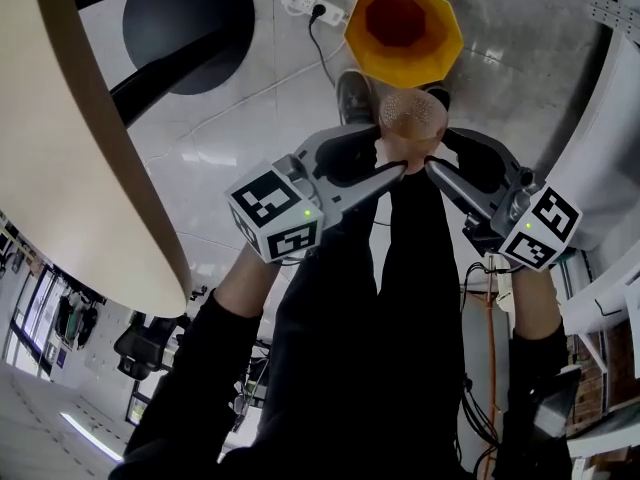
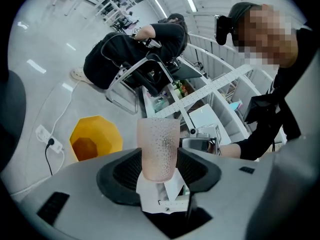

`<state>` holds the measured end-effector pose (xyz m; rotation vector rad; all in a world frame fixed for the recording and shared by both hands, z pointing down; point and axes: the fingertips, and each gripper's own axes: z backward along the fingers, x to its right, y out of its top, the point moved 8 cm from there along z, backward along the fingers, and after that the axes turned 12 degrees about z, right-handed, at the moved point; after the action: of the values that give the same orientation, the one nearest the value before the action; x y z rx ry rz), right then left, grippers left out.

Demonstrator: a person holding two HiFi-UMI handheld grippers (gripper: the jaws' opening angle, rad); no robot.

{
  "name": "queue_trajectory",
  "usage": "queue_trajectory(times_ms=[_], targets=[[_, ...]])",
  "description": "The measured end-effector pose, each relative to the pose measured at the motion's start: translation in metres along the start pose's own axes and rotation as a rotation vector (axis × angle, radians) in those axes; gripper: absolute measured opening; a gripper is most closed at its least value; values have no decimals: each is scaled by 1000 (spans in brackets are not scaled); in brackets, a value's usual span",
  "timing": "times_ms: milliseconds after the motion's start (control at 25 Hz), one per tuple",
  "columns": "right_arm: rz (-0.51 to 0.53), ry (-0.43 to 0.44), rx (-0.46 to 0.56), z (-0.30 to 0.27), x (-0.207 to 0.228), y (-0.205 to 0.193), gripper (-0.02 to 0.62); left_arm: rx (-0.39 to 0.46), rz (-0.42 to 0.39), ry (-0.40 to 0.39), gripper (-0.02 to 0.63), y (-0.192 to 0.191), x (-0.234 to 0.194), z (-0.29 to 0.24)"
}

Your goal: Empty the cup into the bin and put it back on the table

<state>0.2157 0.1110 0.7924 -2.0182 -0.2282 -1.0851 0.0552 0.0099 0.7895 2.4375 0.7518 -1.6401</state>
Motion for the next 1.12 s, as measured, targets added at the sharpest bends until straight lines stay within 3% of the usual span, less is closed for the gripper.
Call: queue_trajectory(times_ms=[1120], targets=[[-306,-51,31,0,10,-26,179,4,296,38,216,-18,-14,-5]])
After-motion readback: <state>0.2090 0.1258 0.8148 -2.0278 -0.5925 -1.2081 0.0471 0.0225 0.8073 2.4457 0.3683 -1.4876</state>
